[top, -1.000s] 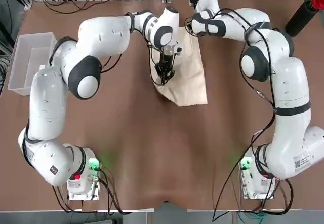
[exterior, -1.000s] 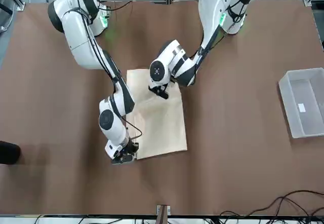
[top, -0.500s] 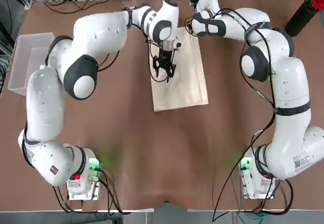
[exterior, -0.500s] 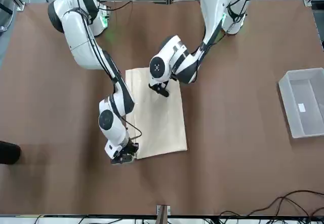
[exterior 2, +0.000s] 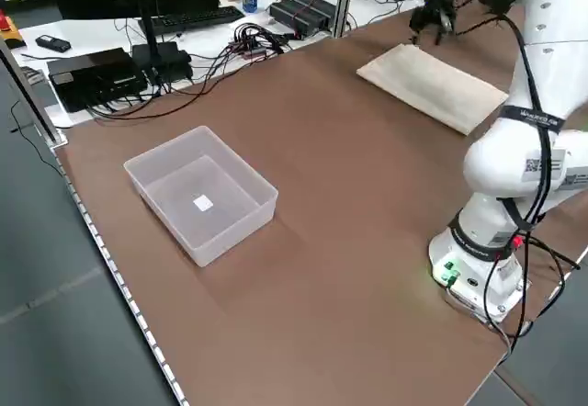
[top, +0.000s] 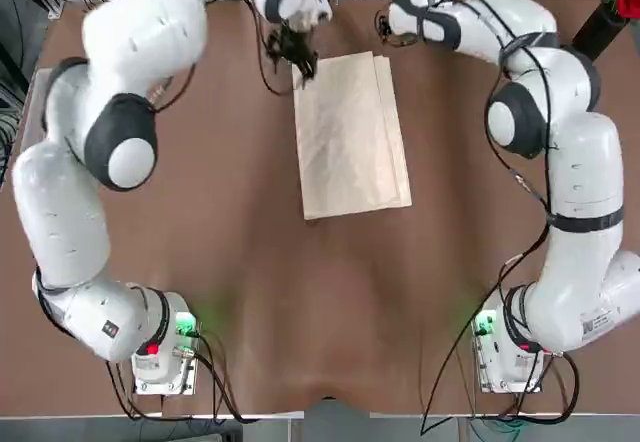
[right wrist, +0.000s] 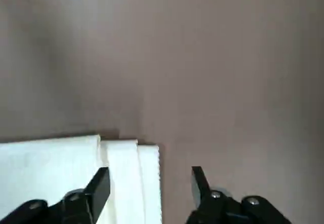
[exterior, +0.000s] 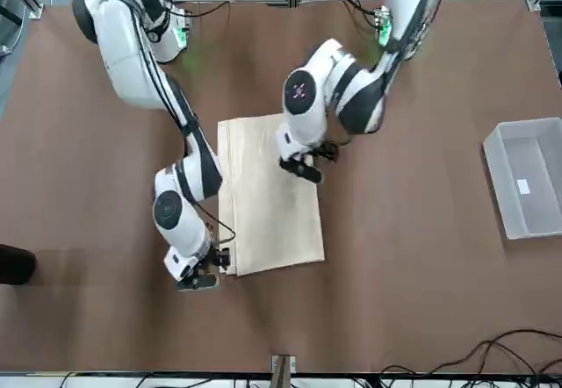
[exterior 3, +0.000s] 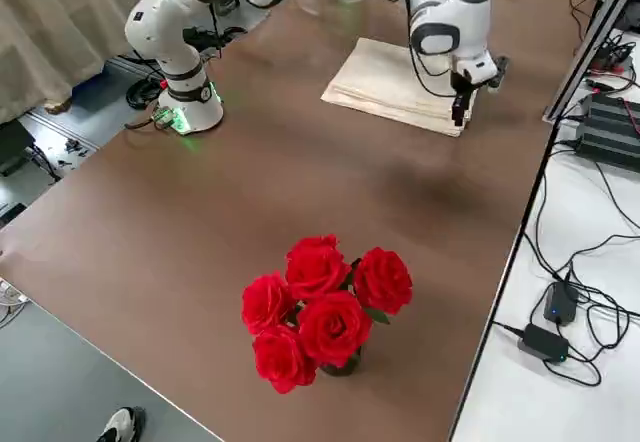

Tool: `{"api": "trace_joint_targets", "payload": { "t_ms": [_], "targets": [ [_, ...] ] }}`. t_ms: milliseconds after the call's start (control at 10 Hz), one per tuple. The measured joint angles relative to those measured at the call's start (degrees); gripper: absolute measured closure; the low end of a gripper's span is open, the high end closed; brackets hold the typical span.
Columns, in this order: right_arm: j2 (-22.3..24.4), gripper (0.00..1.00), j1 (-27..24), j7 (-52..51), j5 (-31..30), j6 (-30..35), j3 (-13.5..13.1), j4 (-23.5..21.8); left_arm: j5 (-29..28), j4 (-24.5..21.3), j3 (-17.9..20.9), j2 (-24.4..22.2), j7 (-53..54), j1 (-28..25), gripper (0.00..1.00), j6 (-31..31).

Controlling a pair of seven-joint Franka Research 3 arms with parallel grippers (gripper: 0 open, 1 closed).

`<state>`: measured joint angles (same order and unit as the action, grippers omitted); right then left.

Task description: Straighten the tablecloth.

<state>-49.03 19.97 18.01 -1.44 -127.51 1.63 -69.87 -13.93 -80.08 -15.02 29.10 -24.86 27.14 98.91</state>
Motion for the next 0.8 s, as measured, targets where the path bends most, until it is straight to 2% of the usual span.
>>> {"api": "trace_joint_targets", "payload": {
  "t_ms": [200,400,500,600,700,800],
  "targets": [
    [4.8,0.26,-1.9,-0.2,0.0,4.6,1.3,-2.7,-0.2,1.3,-0.1,-3.2,0.5,-5.8,0.00,0.0],
    [10.3,0.26,-5.9,-0.4,0.2,4.6,5.5,-9.8,3.3,2.0,-0.3,-7.0,0.5,-10.5,0.00,0.0],
    [12.6,0.26,-8.9,-0.5,1.0,3.5,8.8,-13.7,6.5,2.1,-0.2,-9.3,0.5,-13.4,0.00,-0.1],
    [14.3,0.26,-13.3,-1.0,2.6,0.4,13.6,-18.0,8.7,2.0,-0.3,-11.5,0.9,-16.6,0.00,-0.3],
    [15.1,0.26,-19.6,-2.1,3.7,-4.0,19.7,-22.9,9.8,2.0,-0.3,-13.3,2.0,-19.5,0.00,-0.9],
    [15.4,0.26,-27.6,-3.6,3.9,-9.5,27.0,-28.4,10.3,1.9,-0.3,-14.9,3.3,-21.4,0.00,-1.9]
  ]
}}
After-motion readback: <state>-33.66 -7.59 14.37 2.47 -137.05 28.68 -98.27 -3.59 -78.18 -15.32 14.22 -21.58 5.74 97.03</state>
